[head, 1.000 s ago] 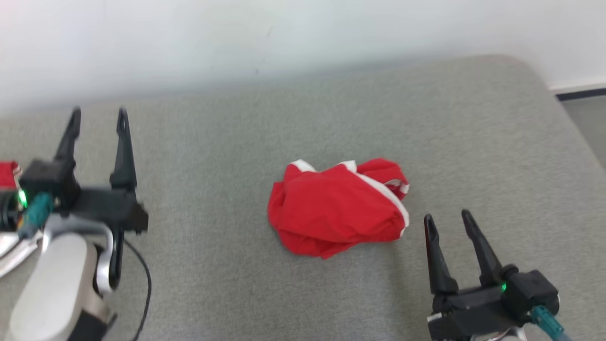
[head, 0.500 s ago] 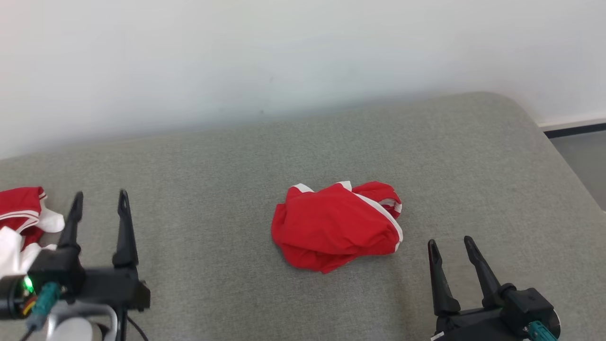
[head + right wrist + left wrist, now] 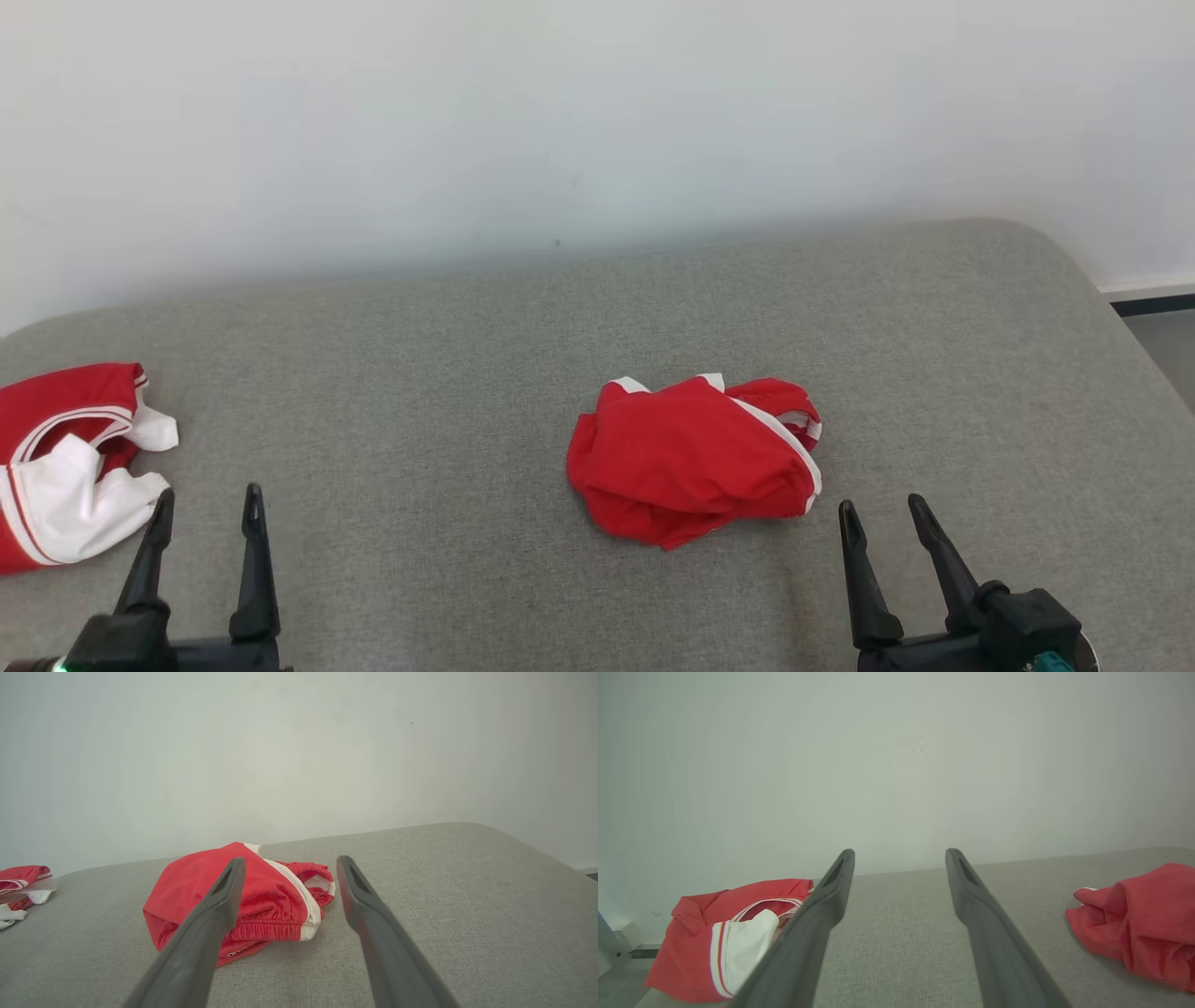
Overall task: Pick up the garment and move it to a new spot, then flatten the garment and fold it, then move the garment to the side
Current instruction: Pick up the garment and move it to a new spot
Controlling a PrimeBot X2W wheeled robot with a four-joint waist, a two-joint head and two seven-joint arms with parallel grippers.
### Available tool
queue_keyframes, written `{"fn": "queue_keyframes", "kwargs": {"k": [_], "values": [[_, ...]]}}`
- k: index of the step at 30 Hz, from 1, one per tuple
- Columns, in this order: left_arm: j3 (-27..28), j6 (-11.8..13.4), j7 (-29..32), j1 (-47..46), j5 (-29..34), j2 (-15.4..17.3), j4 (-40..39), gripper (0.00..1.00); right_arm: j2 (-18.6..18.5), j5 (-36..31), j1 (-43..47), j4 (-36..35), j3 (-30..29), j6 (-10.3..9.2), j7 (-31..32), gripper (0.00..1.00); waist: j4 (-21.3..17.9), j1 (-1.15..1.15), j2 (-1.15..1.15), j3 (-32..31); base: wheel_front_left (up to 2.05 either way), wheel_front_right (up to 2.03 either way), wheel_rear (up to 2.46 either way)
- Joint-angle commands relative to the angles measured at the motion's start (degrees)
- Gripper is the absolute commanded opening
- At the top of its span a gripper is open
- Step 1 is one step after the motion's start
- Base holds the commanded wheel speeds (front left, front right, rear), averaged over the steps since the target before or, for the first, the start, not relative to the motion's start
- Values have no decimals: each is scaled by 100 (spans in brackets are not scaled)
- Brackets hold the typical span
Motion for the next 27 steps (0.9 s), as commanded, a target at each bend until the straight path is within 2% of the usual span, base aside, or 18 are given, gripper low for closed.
{"fn": "queue_keyframes", "kwargs": {"k": [1, 7, 13, 18, 27], "values": [[43, 16, -21, 87, 54, -56, -95, 100, 14, 48, 74, 7, 12, -13, -27, 100, 19, 0, 1, -17, 0, 0, 0], [292, 50, -21, 554, 352, -330, -280, 100, 11, 61, 112, 65, 65, -13, -27, 100, 49, 0, 1, -34, 0, 0, 0], [273, 72, -20, 775, 788, -362, -141, 100, -4, 75, 142, 110, 84, -13, -28, 100, 67, 0, 1, -52, 0, 0, 0], [222, -92, -20, 843, 825, -418, -114, 100, -31, 95, 148, 146, 113, -13, -28, 100, 79, 0, 1, -79, 0, 0, 0], [470, -331, -20, 913, 635, -621, -88, 100, -62, 112, 122, 248, 196, -13, -28, 100, 119, 0, 1, -160, 0, 0, 0]]}}
